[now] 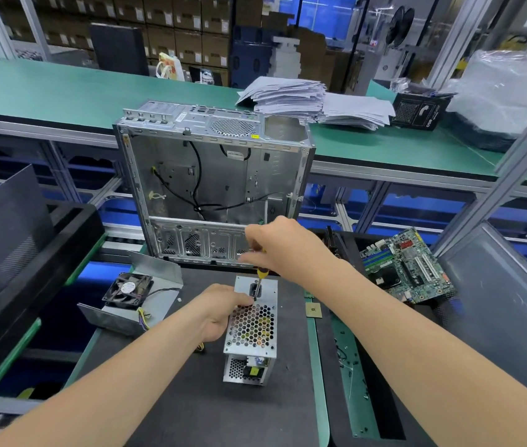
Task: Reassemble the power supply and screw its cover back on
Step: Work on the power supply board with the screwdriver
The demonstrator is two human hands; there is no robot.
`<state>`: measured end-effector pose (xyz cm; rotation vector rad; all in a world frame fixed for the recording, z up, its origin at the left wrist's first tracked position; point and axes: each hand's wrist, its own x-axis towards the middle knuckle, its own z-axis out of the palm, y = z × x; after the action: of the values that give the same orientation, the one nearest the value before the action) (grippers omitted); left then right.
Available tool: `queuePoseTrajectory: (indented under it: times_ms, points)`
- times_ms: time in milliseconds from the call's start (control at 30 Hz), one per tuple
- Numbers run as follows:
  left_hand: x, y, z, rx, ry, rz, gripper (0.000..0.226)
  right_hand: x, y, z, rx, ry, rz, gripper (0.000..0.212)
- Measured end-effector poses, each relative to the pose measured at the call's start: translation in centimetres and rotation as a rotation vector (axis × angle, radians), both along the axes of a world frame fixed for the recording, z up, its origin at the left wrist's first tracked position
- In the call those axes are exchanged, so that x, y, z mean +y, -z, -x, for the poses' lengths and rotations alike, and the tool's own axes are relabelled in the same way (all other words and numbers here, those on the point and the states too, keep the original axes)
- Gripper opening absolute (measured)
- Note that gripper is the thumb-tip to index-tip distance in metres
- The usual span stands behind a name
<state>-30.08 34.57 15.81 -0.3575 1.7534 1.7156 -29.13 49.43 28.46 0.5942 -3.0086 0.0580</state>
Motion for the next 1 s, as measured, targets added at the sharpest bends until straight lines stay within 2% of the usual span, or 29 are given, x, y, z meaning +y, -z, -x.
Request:
queuePoseTrajectory:
  times_ms: [133, 200, 267, 367, 467, 567, 633, 800, 1000]
  points:
    - [-0.1, 0.1, -0.1, -0.002, -0.014, -0.012, 0.03, 0.1, 1.2, 0.1, 0.08, 0.339, 0.023, 0.068]
    - [-0.1, 0.1, -0.1, -0.007, -0.018, -0.02, 0.031, 0.5, 1.2, -0.1, 0.068, 0.391, 0.052, 0.071]
    - [-0.1, 0.0, -0.1, -0.009, -0.004, -0.017, 0.026, 1.2, 0.9, -0.3, -0.011, 0.306, 0.096, 0.061]
    - [0.0, 0.0, 0.0, 0.008, 0.001, 0.013, 0.021, 2.1, -0.3, -0.7, -0.178, -0.04, 0.177, 0.012]
    - [0.1, 0.0, 0.0, 0.01, 0.013, 0.022, 0.005, 1.9, -1.0, -0.9, -0.234, -0.288, 0.115, 0.02]
    - [0.1, 0.3, 0.1, 0.025, 0.01, 0.032, 0.009, 0.8, -0.8, -0.9, -0.185, -0.353, 0.062, 0.014]
    - [0.1, 0.3, 0.1, 0.023, 0.011, 0.03, 0.016, 0.3, -0.6, -0.7, -0.171, -0.3, 0.083, 0.016]
    - [0.1, 0.2, 0.0, -0.002, -0.004, 0.019, 0.021, 0.5, 0.0, -0.1, -0.012, -0.041, 0.088, 0.05]
    - [0.0, -0.1, -0.1, -0.015, -0.021, 0.017, 0.014, 1.1, 1.2, 0.6, 0.087, 0.389, 0.082, 0.076]
